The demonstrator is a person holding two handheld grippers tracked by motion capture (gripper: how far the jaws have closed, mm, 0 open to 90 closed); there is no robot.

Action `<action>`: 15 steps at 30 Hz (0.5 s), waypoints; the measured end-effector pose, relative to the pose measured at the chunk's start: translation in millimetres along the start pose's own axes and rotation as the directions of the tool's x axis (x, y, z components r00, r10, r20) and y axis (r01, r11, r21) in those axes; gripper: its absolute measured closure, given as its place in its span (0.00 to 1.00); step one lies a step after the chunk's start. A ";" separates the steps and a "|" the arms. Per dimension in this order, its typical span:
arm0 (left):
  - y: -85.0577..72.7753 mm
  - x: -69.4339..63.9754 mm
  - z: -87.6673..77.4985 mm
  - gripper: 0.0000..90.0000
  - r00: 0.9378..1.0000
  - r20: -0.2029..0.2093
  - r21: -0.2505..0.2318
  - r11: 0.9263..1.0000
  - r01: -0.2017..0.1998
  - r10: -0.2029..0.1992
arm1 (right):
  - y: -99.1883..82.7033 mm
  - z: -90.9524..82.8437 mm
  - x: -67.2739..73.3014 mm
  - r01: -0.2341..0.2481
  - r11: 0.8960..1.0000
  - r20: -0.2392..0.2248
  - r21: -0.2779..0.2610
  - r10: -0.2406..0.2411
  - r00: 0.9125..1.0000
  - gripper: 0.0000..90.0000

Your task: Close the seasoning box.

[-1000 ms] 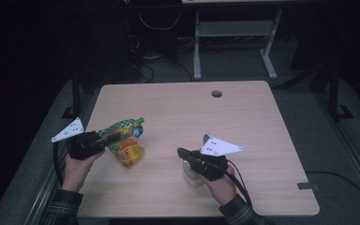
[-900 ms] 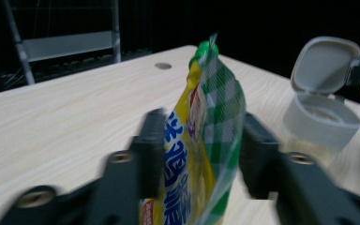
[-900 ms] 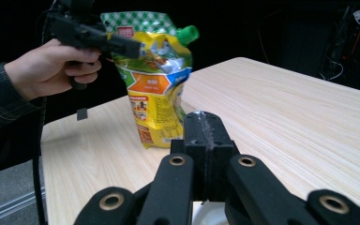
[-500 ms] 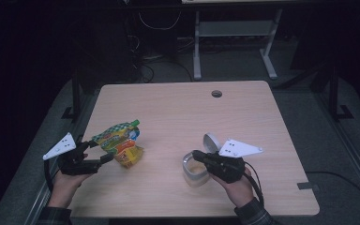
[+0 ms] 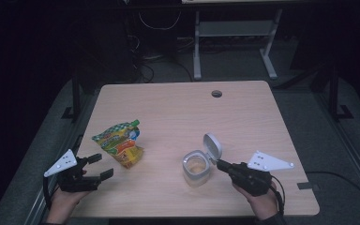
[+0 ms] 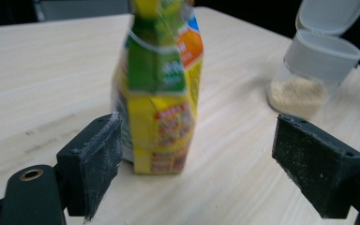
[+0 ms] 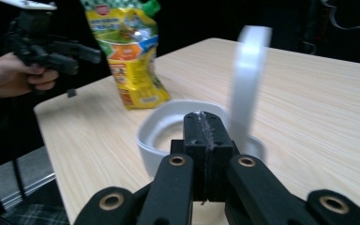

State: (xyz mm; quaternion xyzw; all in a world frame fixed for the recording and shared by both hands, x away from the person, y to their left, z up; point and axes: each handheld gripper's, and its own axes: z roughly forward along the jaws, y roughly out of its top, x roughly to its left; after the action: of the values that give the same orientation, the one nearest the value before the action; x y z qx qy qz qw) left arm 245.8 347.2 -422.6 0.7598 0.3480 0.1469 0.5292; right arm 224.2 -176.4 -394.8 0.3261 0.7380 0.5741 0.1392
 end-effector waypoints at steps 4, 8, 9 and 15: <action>-3.3 -3.3 2.0 0.18 1.000 0.005 0.016 1.000 -0.009 0.009 | -2.8 -10.9 -10.2 -0.003 1.000 0.047 0.000 0.003 0.999 0.99; -4.0 -2.2 2.9 0.18 1.000 0.005 0.023 1.000 -0.011 0.011 | -2.0 -9.7 -23.2 -0.001 1.000 0.090 0.005 0.001 0.996 0.99; -4.2 -1.7 3.3 0.18 1.000 0.004 0.023 1.000 -0.013 0.013 | -1.5 -7.9 -27.1 -0.007 1.000 0.095 0.003 0.006 0.995 0.99; -4.8 -1.7 6.7 0.18 1.000 0.003 0.033 0.999 -0.015 0.015 | 7.3 10.1 -45.9 -0.020 1.000 0.115 -0.015 0.021 0.993 0.99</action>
State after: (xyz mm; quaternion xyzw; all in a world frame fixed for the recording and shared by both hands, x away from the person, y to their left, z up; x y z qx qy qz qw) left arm 246.8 342.3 -429.3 0.7713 0.3438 0.1440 0.5158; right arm 266.7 -197.2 -398.8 0.3653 0.7214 0.5608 0.1780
